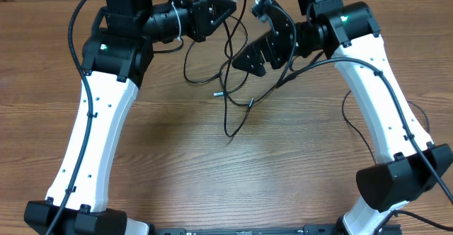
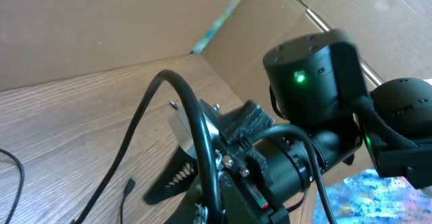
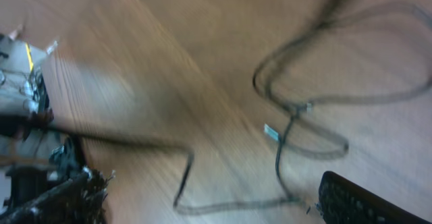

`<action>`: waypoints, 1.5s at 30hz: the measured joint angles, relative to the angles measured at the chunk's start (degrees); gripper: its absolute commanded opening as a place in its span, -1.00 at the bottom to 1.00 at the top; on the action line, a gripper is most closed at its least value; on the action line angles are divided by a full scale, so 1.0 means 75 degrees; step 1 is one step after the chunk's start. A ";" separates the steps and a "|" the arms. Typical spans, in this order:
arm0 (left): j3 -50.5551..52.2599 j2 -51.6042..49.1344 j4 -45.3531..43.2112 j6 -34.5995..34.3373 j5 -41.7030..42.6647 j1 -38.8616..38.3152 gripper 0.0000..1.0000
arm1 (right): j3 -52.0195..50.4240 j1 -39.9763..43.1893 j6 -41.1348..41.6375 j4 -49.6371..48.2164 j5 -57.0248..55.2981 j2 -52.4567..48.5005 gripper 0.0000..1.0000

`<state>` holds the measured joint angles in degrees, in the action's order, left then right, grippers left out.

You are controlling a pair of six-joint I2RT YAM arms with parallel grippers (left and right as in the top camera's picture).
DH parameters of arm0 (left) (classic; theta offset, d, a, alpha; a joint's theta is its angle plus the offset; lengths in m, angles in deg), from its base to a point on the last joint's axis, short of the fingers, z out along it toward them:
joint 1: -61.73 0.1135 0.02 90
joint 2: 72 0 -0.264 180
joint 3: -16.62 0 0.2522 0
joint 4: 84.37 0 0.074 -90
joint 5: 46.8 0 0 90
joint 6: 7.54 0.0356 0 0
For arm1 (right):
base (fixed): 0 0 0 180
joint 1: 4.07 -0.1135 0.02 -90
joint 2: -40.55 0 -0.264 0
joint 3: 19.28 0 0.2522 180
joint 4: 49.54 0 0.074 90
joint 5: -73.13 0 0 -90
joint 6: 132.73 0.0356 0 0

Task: Untangle cables
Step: 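Bring the right gripper back and grasp the cable near the left gripper, then lift the cables upward with both grippers to separate them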

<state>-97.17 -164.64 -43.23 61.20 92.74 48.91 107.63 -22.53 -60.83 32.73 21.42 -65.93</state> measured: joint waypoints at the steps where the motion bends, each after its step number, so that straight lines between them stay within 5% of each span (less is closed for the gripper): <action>1: 0.0000 0.0000 -0.0020 -0.0003 -0.0003 -0.0038 -0.92 | -0.0003 -0.0012 0.0085 -0.0189 0.0032 0.0000 1.00; 7: 0.0000 0.0000 -0.0892 -0.0583 0.0038 -0.0047 -0.91 | -0.0003 -0.0038 0.0691 -0.1545 0.0119 0.0000 1.00; 14: 0.0000 0.0000 -0.2340 -0.2264 0.0318 -0.0047 -0.92 | -0.0006 -0.0041 0.0953 -0.2836 -0.0152 0.0000 0.92; 17: 0.0000 0.0000 -0.2664 -0.3182 0.0344 -0.0044 -0.92 | -0.0006 -0.0038 0.1000 -0.3305 -0.0382 0.0000 0.64; 25: 0.0000 0.0003 -0.4450 -0.4785 0.0338 -0.0023 -0.92 | -0.0006 -0.0038 0.1530 -0.3896 -0.0659 0.0000 -0.84; 32: 0.0000 0.0000 -0.4602 -0.5406 0.0344 0.0187 -0.92 | -0.0006 -0.0044 0.1617 -0.3850 -0.0962 0.0000 -0.92; 40: -0.0012 0.0003 -0.3756 -0.4701 0.0396 0.0431 0.12 | -0.0006 -0.0044 0.1644 -0.3439 -0.1489 0.0000 -0.93; 45: -0.0061 0.0000 -0.0845 -0.3063 -0.0484 0.0580 0.26 | -0.0006 -0.0020 0.1647 -0.2748 -0.2530 0.0000 -0.93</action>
<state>-97.63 -164.64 -49.57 38.23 89.11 53.26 107.58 -22.68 -48.48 12.12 2.44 -65.93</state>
